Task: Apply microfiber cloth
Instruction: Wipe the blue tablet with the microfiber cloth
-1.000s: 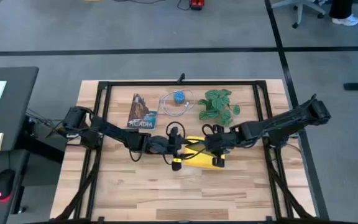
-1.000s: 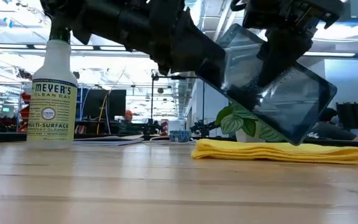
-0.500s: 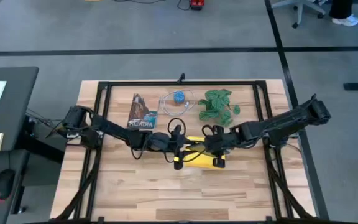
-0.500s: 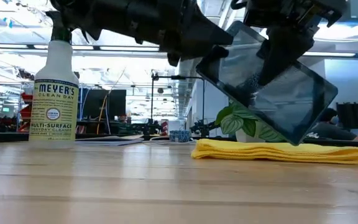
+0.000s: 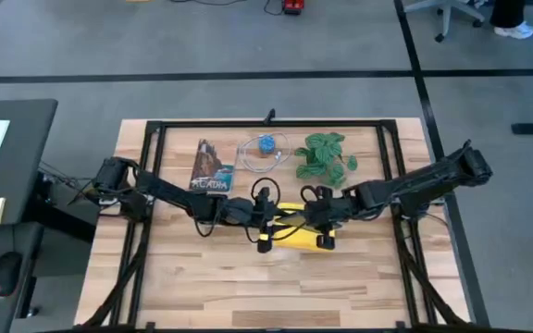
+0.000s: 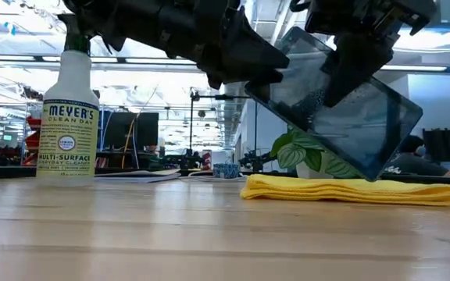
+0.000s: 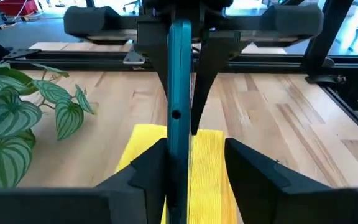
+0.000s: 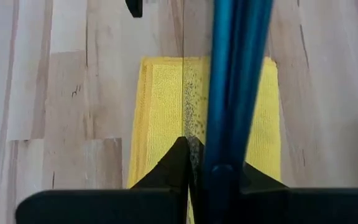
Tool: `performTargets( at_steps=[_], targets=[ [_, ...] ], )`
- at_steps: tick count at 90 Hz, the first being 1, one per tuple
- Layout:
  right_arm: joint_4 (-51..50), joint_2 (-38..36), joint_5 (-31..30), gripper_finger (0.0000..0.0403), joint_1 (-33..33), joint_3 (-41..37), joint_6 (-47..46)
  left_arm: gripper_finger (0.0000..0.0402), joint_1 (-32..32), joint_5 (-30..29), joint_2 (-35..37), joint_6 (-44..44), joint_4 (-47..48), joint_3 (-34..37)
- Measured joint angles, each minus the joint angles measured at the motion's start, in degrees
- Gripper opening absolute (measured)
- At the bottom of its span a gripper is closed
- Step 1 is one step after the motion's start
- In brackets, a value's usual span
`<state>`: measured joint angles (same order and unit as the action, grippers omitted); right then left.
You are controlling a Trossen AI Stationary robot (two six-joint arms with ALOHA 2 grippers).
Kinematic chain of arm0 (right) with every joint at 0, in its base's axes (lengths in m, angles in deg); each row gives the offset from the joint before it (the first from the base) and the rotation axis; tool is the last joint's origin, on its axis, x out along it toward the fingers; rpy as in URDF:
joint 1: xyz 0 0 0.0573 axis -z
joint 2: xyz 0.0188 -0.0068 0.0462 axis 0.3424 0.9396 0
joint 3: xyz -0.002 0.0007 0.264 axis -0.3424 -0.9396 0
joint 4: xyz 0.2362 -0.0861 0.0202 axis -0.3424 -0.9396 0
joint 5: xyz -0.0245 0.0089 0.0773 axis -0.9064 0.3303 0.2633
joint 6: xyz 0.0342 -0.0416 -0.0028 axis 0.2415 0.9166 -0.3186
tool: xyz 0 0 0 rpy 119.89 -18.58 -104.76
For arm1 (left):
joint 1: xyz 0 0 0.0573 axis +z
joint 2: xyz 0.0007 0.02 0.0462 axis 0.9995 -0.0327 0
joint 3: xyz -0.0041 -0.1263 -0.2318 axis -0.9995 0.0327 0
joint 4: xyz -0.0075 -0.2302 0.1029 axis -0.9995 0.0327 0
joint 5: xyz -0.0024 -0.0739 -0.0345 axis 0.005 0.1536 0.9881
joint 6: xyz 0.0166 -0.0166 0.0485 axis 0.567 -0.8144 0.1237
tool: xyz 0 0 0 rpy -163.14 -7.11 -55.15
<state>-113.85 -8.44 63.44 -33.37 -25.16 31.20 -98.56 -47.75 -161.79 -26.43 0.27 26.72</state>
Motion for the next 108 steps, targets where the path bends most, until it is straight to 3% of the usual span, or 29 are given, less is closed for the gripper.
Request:
performTargets(
  at_steps=[28, 37, 49, 62, 78, 94, 108],
  targets=[
    [1.44, 0.0, -0.1, 0.002, 0.02, 0.0, 0.38, 0.0124, 0.18, -0.19, 0.0, 0.12, 2.41, 0.02],
    [1.51, 0.0, -0.1, 0.002, 0.02, 0.0, 0.53, 0.0093, 0.18, -0.84, 0.0, 0.15, 2.32, 0.02],
    [1.53, 0.0, -0.08, 0.0021, 0.0, -0.02, 0.71, 0.002, 0.22, -1.14, 0.0, 0.63, 2.36, 0.02],
    [1.62, 0.0, -0.5, 0.0029, 0.03, -0.02, 0.75, 0.0009, -0.1, -4.05, 0.0, -0.41, 2.42, 0.02],
    [-2.85, -0.26, -0.84, 0.0091, 0.48, 2.02, 2.86, 0.0007, -1.32, -7.24, 0.0, -3.95, 3.84, 0.02],
    [-15.05, -0.5, -3.47, 0.0179, 0.4, 9.28, 4.13, 0.0006, -5.38, -17.89, -0.02, -7.04, 8.23, 0.47],
    [-17.04, -1.09, -5.48, 0.0226, -2.25, 7.92, 2.17, 0.0006, -7.93, -26.38, 2.02, -11.15, 8.94, 3.12]
  ],
)
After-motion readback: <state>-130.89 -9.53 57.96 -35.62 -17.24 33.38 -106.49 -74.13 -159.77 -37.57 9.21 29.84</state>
